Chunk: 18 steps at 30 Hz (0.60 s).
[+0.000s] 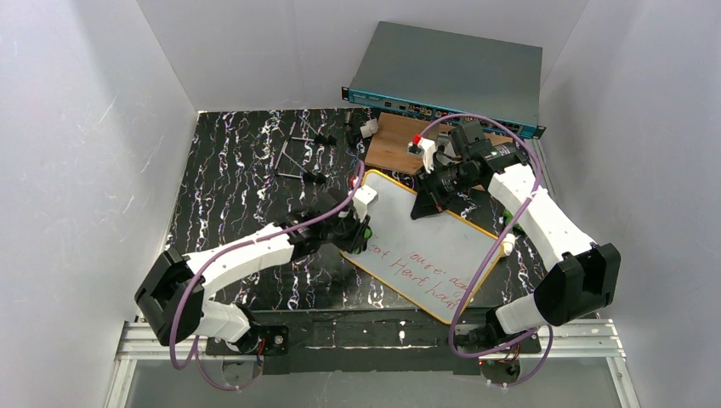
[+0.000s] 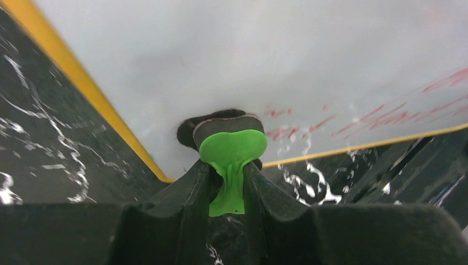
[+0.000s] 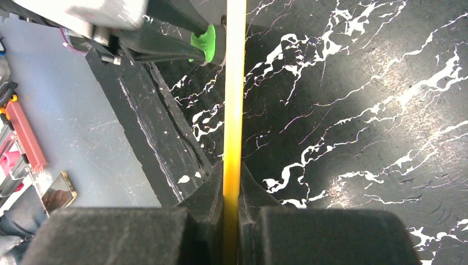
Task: Erase the whiteboard
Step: Erase the whiteboard at the center of the board.
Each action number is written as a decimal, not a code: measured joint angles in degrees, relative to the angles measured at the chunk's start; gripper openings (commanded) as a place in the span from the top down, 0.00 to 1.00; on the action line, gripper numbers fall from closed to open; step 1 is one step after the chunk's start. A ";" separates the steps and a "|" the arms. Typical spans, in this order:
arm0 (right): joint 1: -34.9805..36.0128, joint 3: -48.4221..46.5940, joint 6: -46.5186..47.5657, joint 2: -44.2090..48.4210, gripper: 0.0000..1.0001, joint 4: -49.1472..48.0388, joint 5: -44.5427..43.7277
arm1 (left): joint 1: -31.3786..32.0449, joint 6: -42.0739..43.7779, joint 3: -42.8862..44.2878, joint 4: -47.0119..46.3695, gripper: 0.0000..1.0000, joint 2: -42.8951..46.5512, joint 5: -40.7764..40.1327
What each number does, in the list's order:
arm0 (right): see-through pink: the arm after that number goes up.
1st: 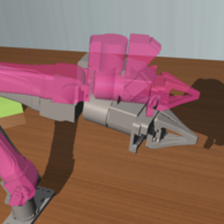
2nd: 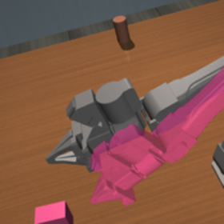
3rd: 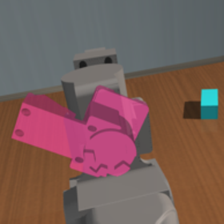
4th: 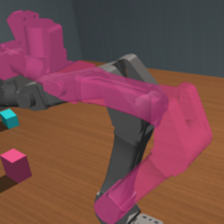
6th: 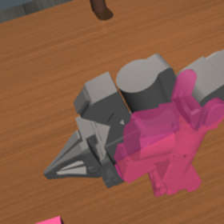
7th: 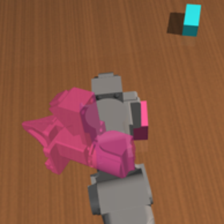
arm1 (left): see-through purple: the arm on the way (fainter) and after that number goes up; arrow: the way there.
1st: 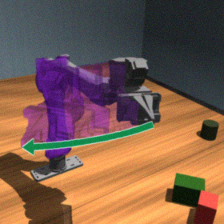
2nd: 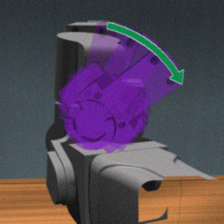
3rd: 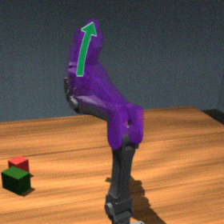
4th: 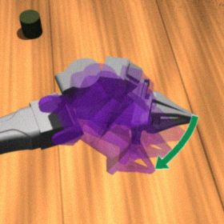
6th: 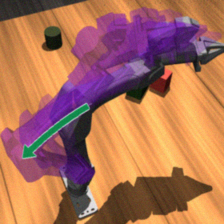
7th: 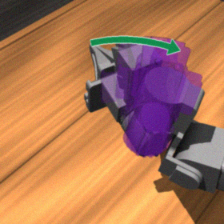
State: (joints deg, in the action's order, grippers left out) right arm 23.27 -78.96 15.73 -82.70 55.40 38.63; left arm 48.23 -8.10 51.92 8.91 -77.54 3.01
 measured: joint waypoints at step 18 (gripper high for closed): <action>0.09 0.02 0.72 0.00 0.99 0.46 0.35 | 4.66 -3.56 8.24 6.86 1.00 -3.76 -4.17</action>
State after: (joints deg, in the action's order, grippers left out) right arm 23.35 -78.94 16.45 -82.70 55.86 38.98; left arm 52.88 -11.66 60.16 15.77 -81.30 -1.17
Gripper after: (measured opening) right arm 0.111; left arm 0.228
